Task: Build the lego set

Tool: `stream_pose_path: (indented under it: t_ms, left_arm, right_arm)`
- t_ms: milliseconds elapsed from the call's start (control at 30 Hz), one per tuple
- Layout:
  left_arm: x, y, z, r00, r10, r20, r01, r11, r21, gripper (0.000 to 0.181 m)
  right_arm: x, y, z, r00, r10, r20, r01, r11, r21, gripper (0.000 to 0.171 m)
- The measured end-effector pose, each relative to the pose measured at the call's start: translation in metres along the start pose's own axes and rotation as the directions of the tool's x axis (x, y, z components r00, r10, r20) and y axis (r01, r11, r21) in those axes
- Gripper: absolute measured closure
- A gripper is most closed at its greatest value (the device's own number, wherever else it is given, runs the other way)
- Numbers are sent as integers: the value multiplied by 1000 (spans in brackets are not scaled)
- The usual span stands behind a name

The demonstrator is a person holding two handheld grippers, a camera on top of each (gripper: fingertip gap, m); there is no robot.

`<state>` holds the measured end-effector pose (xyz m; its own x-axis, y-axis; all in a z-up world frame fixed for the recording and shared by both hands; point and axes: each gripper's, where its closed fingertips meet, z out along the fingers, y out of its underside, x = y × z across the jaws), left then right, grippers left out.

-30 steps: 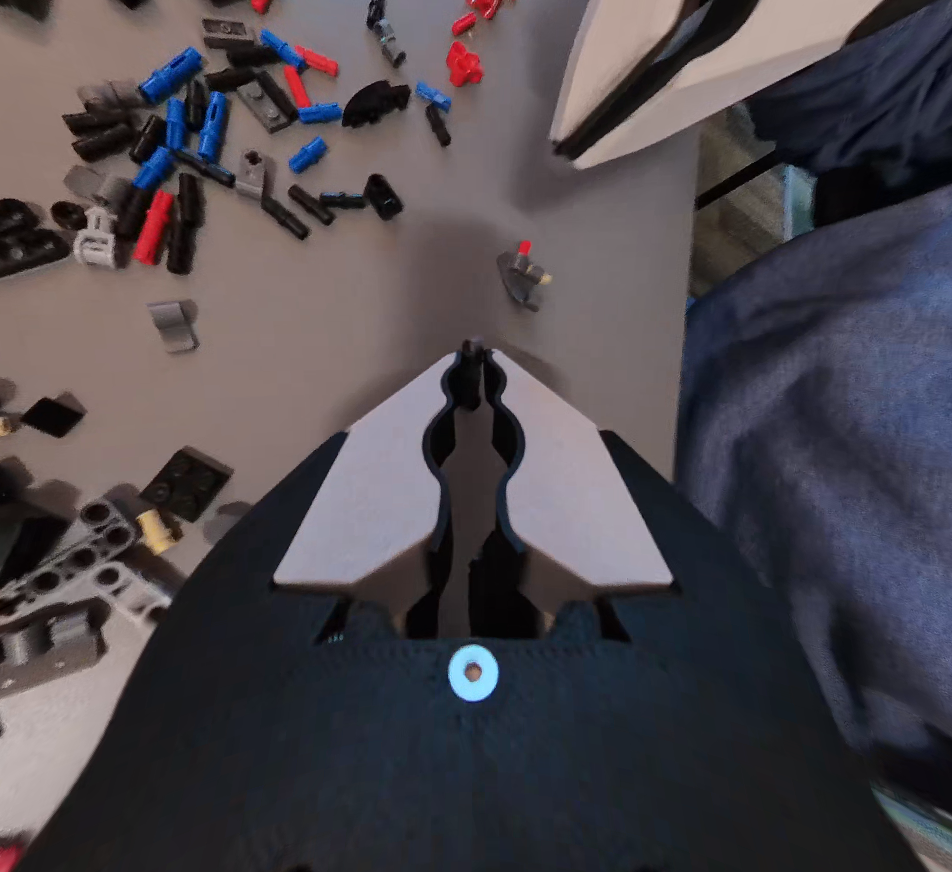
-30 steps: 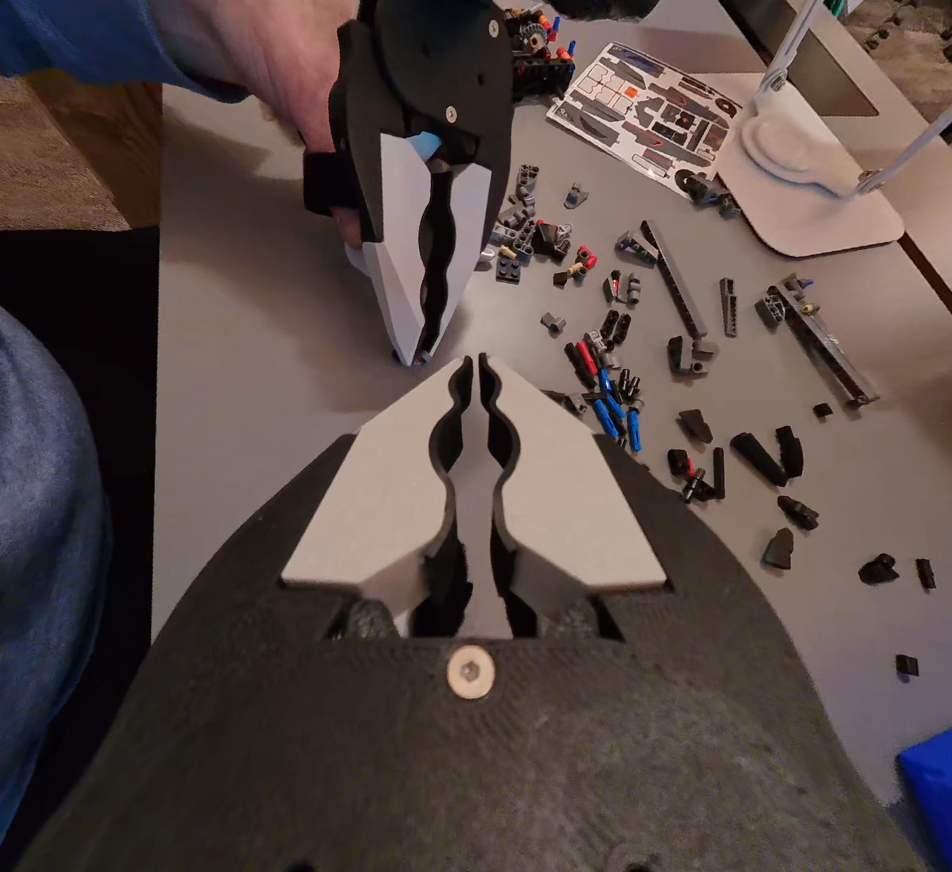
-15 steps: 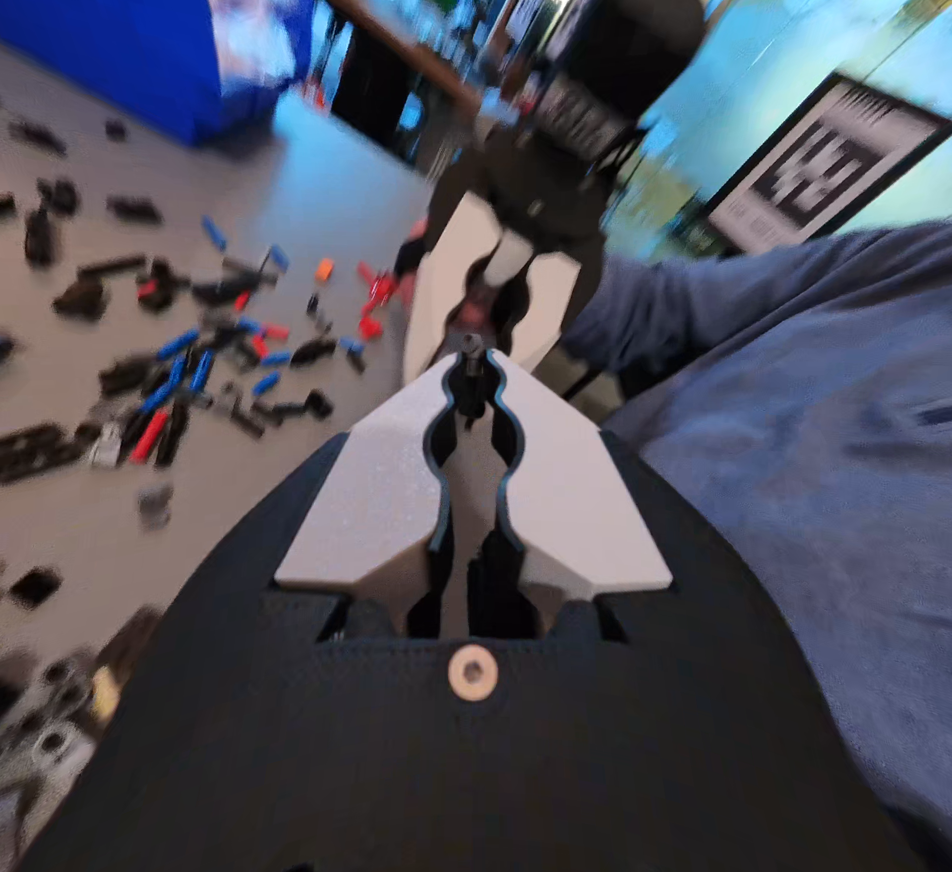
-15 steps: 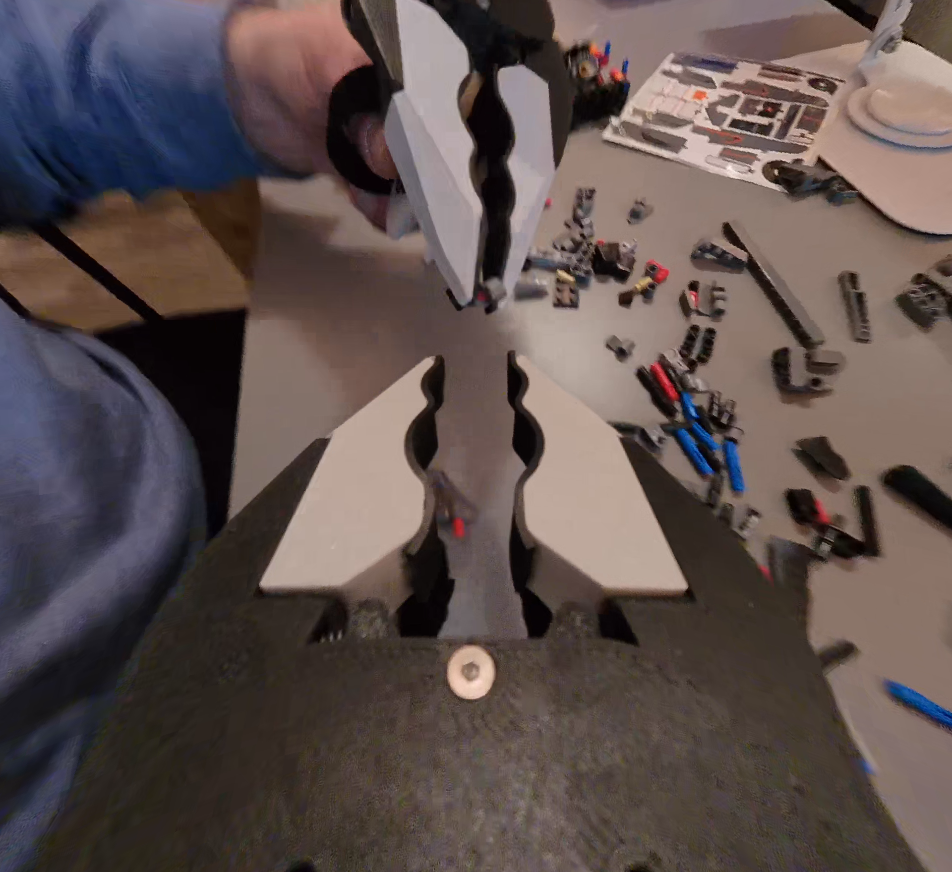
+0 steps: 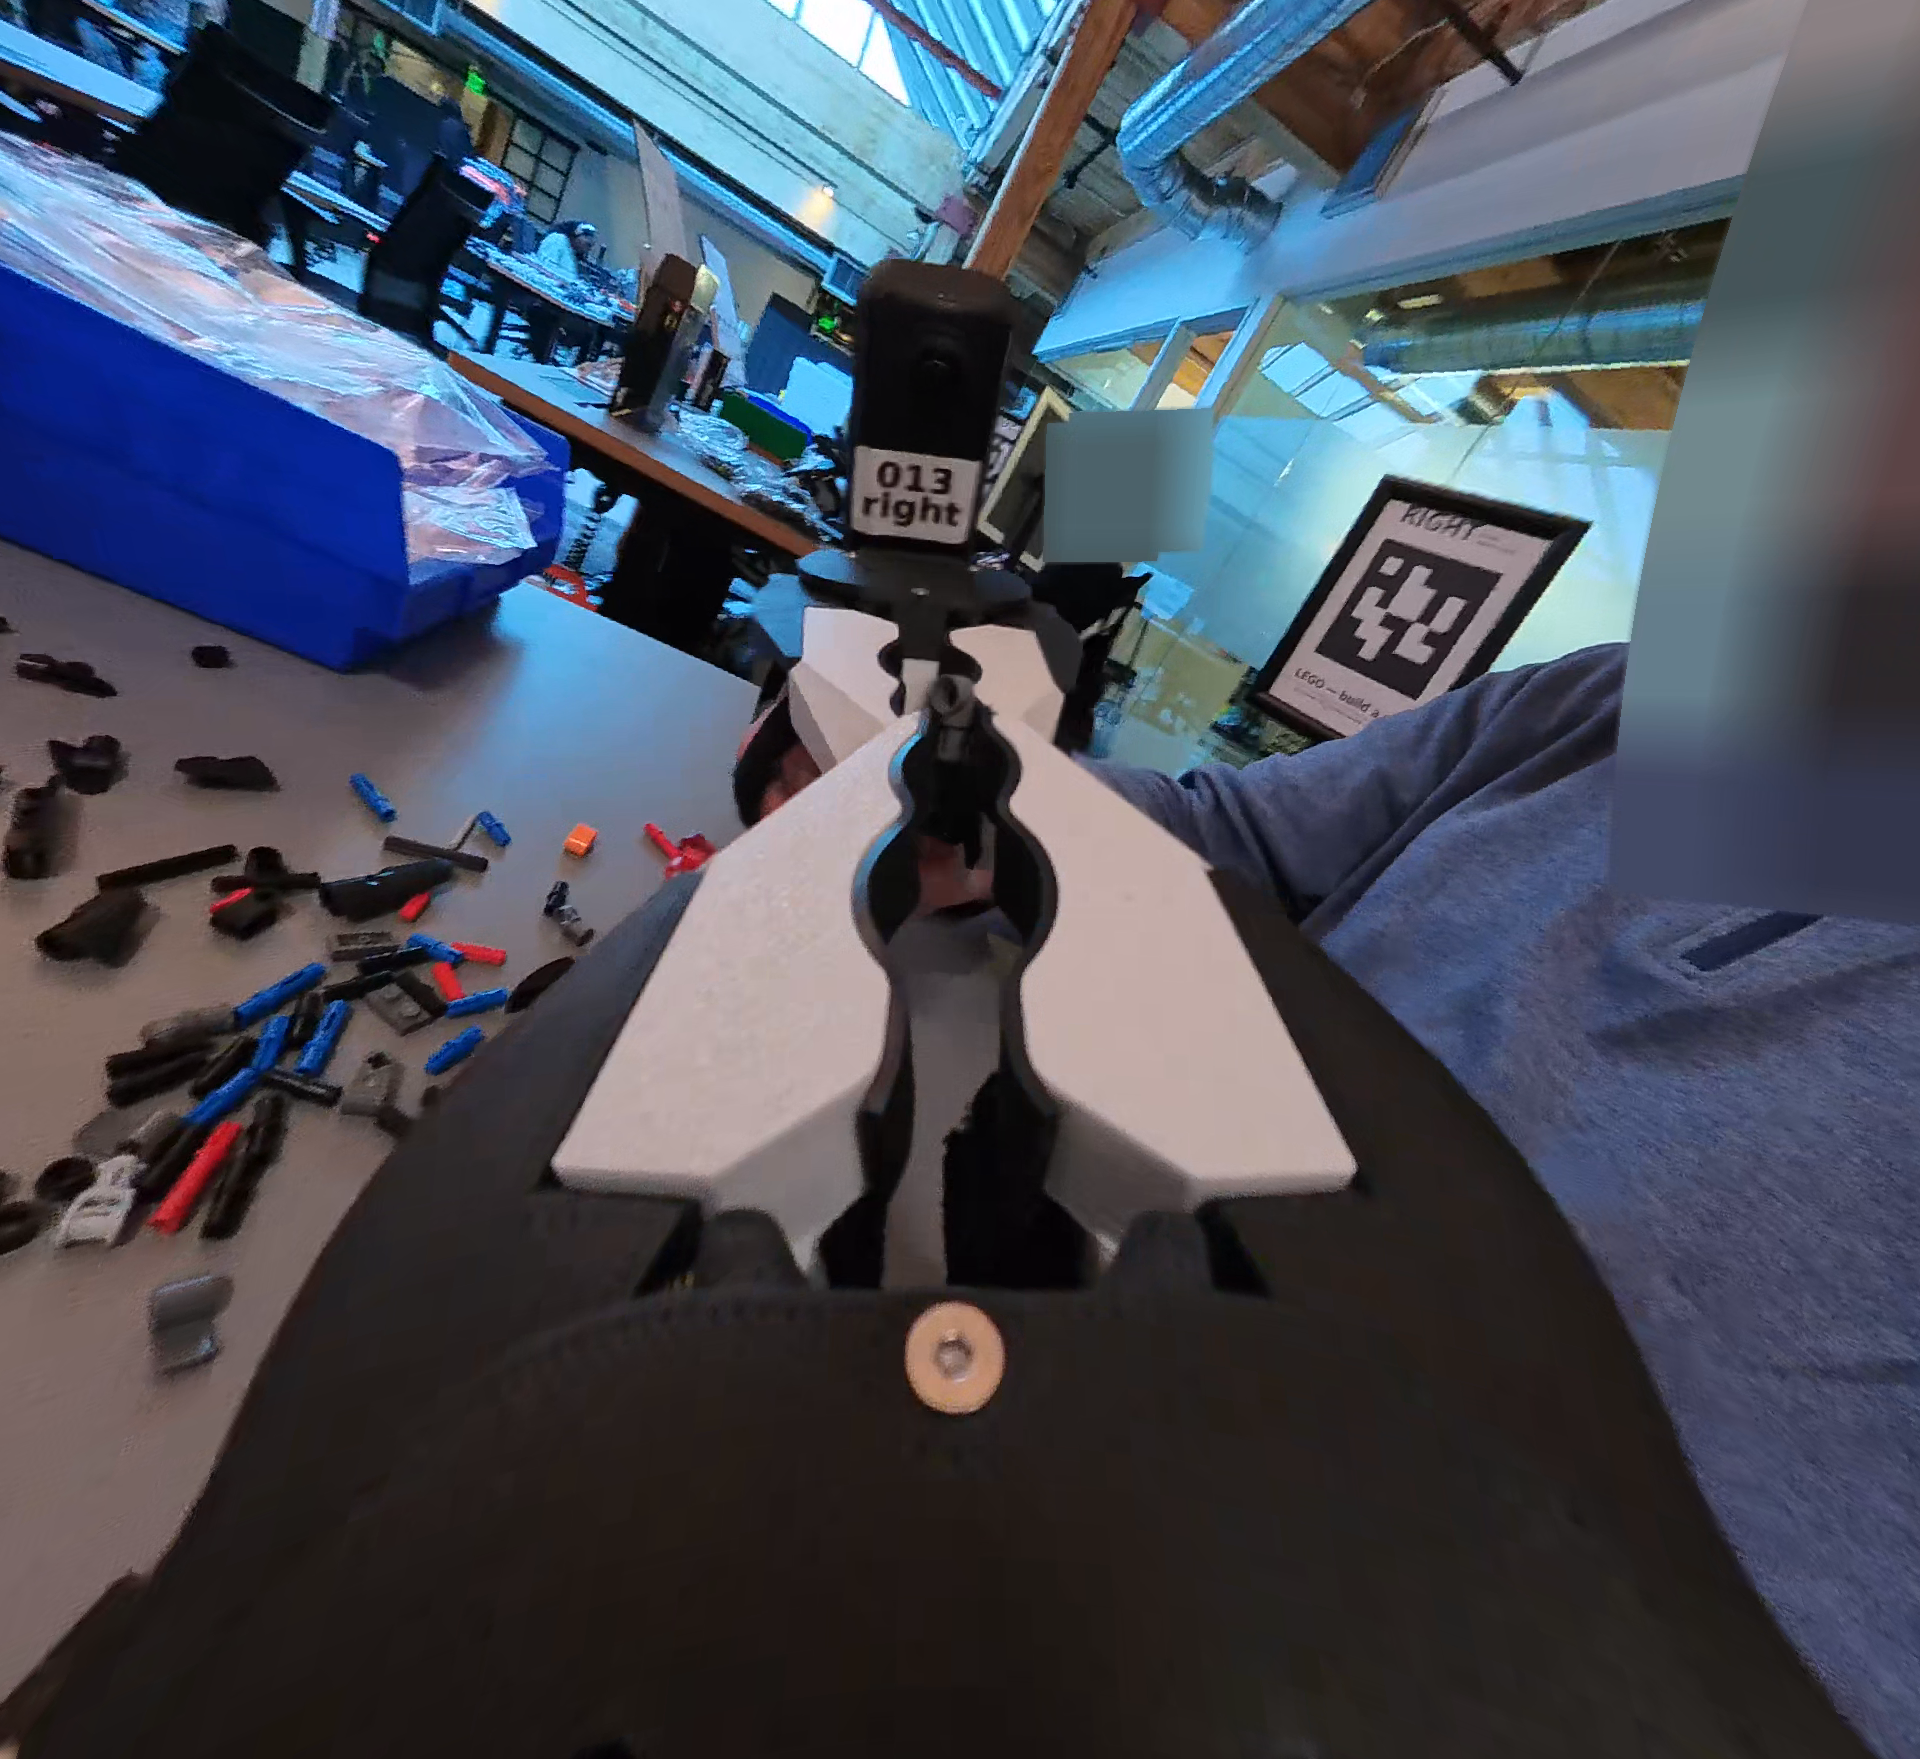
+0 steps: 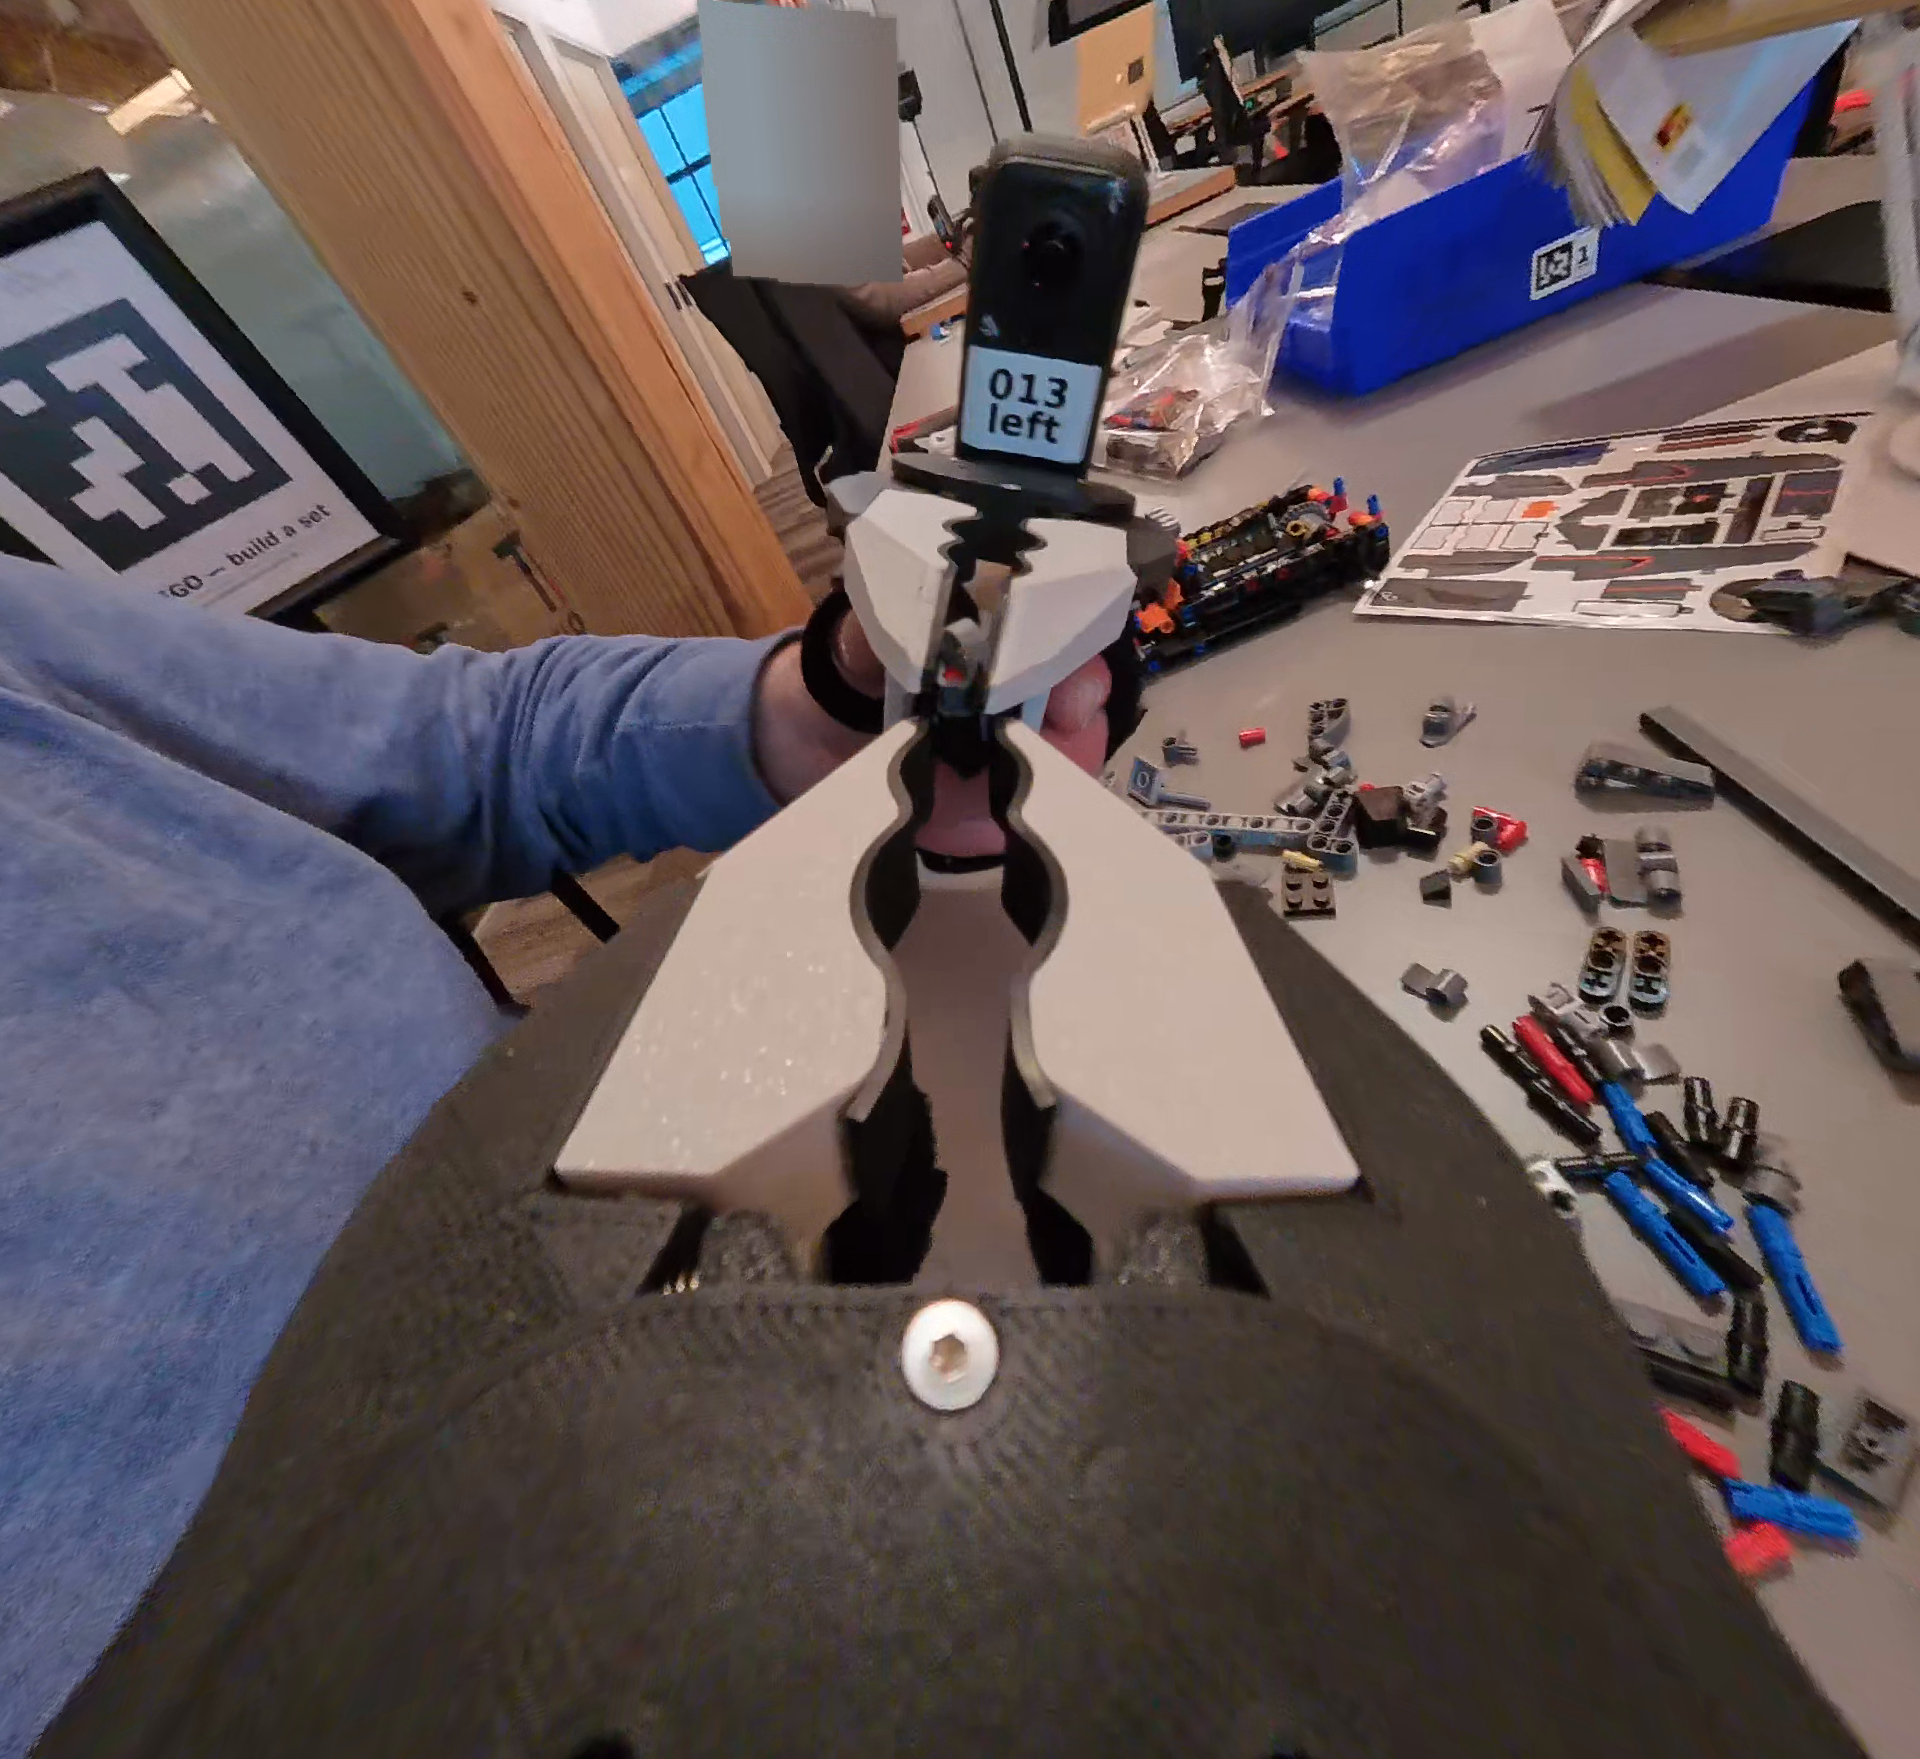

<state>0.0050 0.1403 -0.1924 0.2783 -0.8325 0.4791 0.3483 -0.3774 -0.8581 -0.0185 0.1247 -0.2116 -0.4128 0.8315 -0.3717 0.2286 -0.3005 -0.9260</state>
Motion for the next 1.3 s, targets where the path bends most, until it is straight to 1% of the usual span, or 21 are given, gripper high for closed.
stream_pose_path:
  t_ms: [67,167,233,300,333,367,400,467,500,567,667,733,800,867,933,1000,1033,1133,1200,1233,1300]
  left_arm:
    - [-5,0,-4,996,48,72,-46,999,-29,173]
    - [-14,-2,-13,943,228,243,-195,969,-153,165]
    - [-15,-7,-18,875,374,309,-299,917,-264,165]
    - [-10,-8,-20,788,529,316,-398,828,-395,165]
    - [-12,-4,-22,718,630,296,-446,743,-499,166]
    - [-13,3,-25,647,720,250,-481,640,-599,167]
    - [-12,12,-27,599,778,188,-498,547,-673,167]
    - [-14,31,-32,541,839,62,-498,379,-780,166]
    - [-13,40,-34,538,842,19,-492,333,-805,164]
    - [-13,60,-38,574,818,-46,-469,281,-837,162]
    - [-15,91,-45,587,800,-122,-465,210,-860,160]
    - [-17,100,-47,559,816,-146,-473,169,-865,159]
    - [-17,104,-46,540,826,-158,-481,149,-864,160]
    - [-18,102,-46,500,848,-175,-492,112,-863,162]
    - [-15,104,-43,505,842,-190,-502,107,-858,166]
    - [-15,109,-43,504,835,-221,-505,78,-859,174]
    - [-14,109,-42,499,837,-225,-511,75,-856,175]
    - [-16,112,-43,518,830,-208,-502,98,-859,176]
    - [-21,113,-46,532,831,-160,-465,128,-876,176]
    - [-23,114,-47,546,828,-129,-445,156,-882,176]
    - [-28,119,-51,611,791,-35,-382,255,-888,176]
  right_arm:
    - [3,3,-1,1000,-7,-29,6,999,-36,165]
    - [12,8,-3,994,-28,-102,18,994,-104,164]
    - [17,13,-3,986,-69,-154,43,985,-167,164]
    - [20,20,-3,980,-84,-181,41,974,-225,164]
    - [20,25,-2,981,-80,-177,30,964,-265,164]
    - [19,33,-1,985,-60,-162,7,950,-311,164]
    - [18,40,0,989,-40,-143,-14,934,-356,164]
    - [16,57,0,995,-22,-99,-27,884,-466,165]
    - [14,68,-1,997,-7,-74,-34,842,-539,164]
    - [7,89,-3,1000,24,-4,-21,746,-666,164]
    - [8,103,-1,999,12,44,25,660,-750,164]
    - [4,111,0,996,48,77,31,611,-791,164]
    - [3,115,2,994,56,93,43,583,-811,164]
    - [0,117,3,991,69,112,53,569,-821,165]
    - [-4,119,3,989,78,126,63,551,-832,164]
    - [-4,120,2,989,78,129,66,545,-836,164]
    - [-4,120,1,988,82,131,66,540,-839,164]
    - [-4,122,0,986,98,134,60,539,-840,164]
    - [2,121,0,991,77,112,52,550,-834,164]
    - [4,119,0,992,67,105,48,565,-824,163]
    - [9,113,0,995,50,88,41,598,-801,159]
